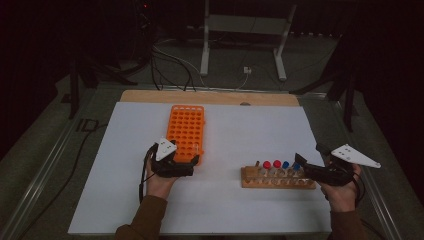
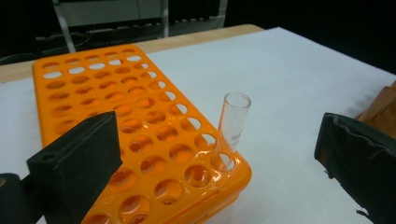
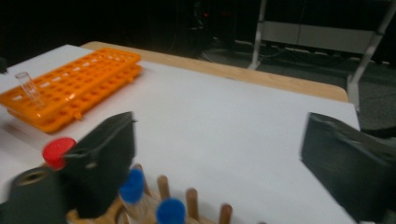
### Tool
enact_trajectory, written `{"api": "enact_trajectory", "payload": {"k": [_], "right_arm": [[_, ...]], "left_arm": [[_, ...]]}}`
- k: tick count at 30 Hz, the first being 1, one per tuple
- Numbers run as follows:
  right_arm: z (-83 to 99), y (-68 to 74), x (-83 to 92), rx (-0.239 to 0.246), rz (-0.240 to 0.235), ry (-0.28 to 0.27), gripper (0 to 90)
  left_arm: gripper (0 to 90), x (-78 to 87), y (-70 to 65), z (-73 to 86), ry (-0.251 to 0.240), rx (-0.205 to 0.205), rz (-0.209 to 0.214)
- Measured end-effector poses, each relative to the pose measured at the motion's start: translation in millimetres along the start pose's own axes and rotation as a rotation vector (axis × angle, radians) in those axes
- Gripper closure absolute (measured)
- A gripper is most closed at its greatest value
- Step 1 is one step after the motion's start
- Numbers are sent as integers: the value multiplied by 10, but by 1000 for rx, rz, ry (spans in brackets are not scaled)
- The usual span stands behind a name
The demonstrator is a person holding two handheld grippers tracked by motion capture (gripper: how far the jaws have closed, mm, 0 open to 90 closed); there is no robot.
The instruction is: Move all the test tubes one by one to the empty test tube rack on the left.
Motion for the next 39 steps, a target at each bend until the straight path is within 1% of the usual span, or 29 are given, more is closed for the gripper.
{"api": "enact_trajectory", "payload": {"k": [2,7,11,14,17,22,27,31,33,35,39], "right_arm": [[39,-18,20,4,3,8,175],[152,-50,54,10,-7,27,345],[253,-51,75,7,-29,39,475],[339,-44,85,3,-42,54,553],[412,-40,96,-4,-57,64,606],[474,-17,113,-15,-82,68,666],[530,25,89,-11,-100,84,701],[547,55,72,2,-104,94,736],[553,62,67,12,-105,97,741],[559,69,62,11,-105,100,742],[567,68,43,8,-103,98,710]], "left_arm": [[10,35,16,-14,-13,10,1],[10,84,35,-19,-21,9,-4],[10,118,59,-18,-24,12,-10],[10,137,69,-17,-27,11,-16],[10,147,72,-14,-27,7,-17],[10,146,71,-5,-24,5,-19],[10,147,62,0,-25,2,-19],[10,144,58,7,-25,5,-19],[10,142,58,10,-25,7,-17],[10,141,56,12,-24,6,-17],[10,141,55,14,-24,6,-17]]}}
Point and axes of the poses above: each handheld gripper's, and its own axes: x roughly backward along the jaws, z roughly out of its underside, y roughly to its left, the point moved 6 cm from there along -x, roughly forward along the jaws, and after that the axes turned 8 degrees about x, right-handed, at the moved point
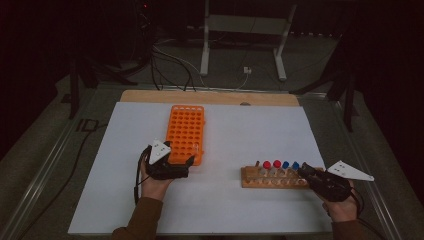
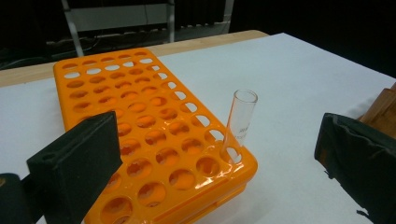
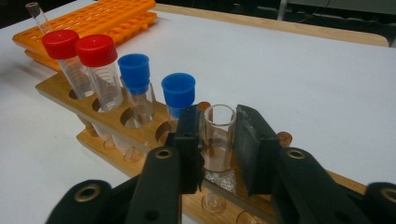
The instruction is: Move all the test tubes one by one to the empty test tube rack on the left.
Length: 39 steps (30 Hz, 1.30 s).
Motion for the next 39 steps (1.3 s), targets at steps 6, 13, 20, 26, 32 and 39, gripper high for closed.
{"api": "enact_trajectory", "payload": {"k": [6,13,20,26,32,39], "right_arm": [[5,25,-42,2,-2,2,705],[2,40,-54,28,10,9,755],[-22,19,-23,13,9,2,759],[-150,-10,64,9,16,-22,760],[-350,-17,156,21,15,-45,760],[-647,-30,231,75,29,-72,760]], "left_arm": [[10,-3,-3,3,0,0,0],[11,1,5,4,-2,6,0],[11,-9,8,15,4,5,-1],[11,-13,3,19,5,7,-1],[11,-10,-8,14,3,6,0],[11,5,-30,-21,-6,-3,4]]}}
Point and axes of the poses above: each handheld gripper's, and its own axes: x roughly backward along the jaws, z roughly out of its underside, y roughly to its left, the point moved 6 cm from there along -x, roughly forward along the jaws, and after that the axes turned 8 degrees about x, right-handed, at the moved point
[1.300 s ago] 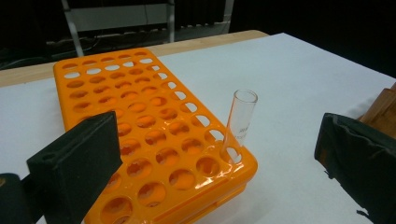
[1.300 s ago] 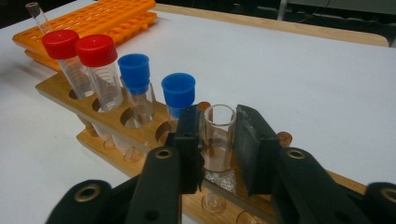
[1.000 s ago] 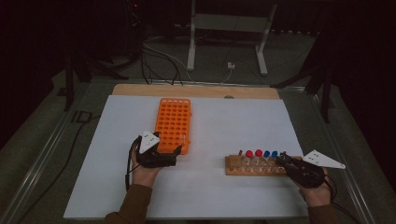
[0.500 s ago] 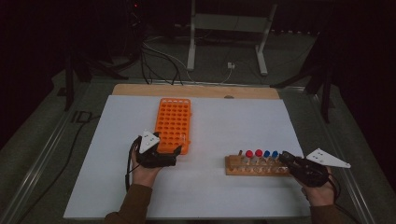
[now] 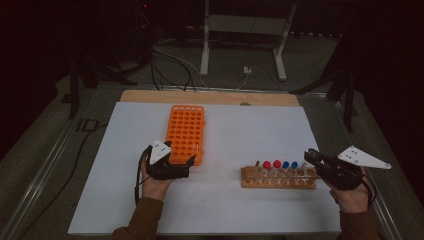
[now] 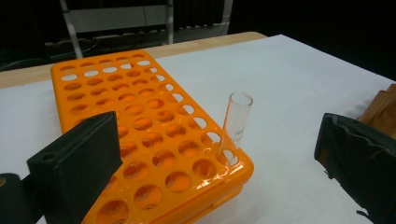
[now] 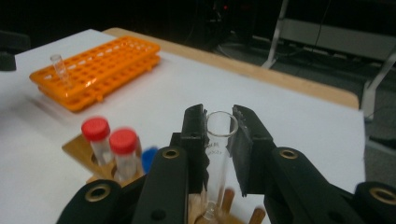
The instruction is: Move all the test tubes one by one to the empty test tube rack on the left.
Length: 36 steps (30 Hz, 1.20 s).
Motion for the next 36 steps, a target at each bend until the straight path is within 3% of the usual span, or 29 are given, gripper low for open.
{"api": "enact_trajectory", "payload": {"k": [6,15,23,30,36], "right_arm": [[-255,5,-60,34,3,-28,760],[-554,207,-429,56,-52,-68,760],[-661,474,-704,35,-133,-85,759],[-699,769,-861,66,-198,-69,758],[-713,939,-947,67,-244,-65,758]], "left_arm": [[14,0,-96,-81,-16,-20,21],[38,-65,-361,-203,-9,-85,63],[61,-207,-618,-312,-10,-118,100],[77,-368,-954,-376,-6,-146,169],[138,-465,-1123,-370,10,-149,223]]}}
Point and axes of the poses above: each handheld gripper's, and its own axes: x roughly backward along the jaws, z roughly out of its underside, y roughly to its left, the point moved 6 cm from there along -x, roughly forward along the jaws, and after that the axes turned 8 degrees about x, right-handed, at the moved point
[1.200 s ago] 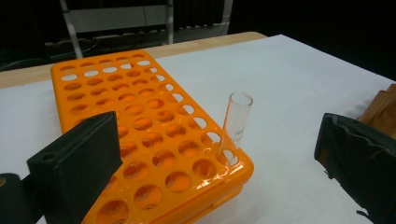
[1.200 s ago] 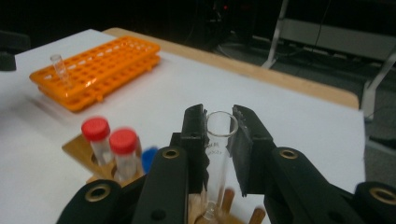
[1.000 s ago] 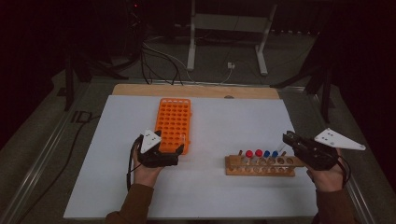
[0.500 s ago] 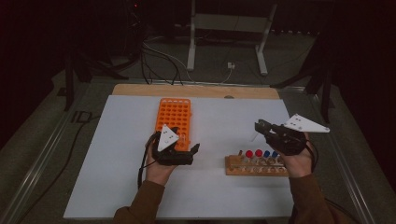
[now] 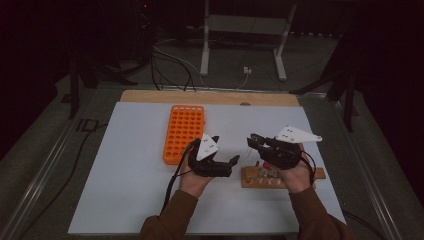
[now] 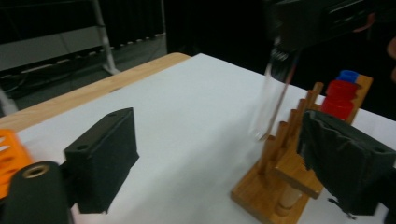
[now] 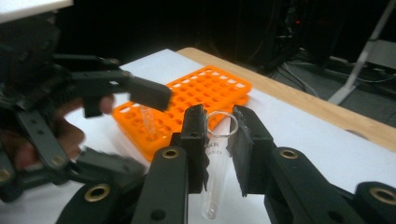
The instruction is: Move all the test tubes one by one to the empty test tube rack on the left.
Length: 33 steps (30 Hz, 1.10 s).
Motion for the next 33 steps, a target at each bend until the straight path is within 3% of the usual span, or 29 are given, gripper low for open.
{"api": "enact_trajectory", "payload": {"k": [7,13,17,22,27,31,33], "right_arm": [[12,149,-111,1,-46,9,758],[18,227,-176,4,-70,17,758],[16,247,-192,-2,-81,16,758],[21,256,-204,-6,-88,18,758],[42,252,-201,-14,-92,20,753],[32,241,-166,-32,-108,-4,578],[24,234,-132,-19,-99,-14,474]], "left_arm": [[235,-72,-105,4,13,-11,44],[512,-53,-140,-11,4,-23,90],[650,-42,-139,-6,9,-28,108],[737,-44,-160,4,14,-36,126],[761,-53,-173,14,20,-53,126],[763,-55,-154,19,22,-51,116],[763,-46,-138,19,22,-49,110]]}}
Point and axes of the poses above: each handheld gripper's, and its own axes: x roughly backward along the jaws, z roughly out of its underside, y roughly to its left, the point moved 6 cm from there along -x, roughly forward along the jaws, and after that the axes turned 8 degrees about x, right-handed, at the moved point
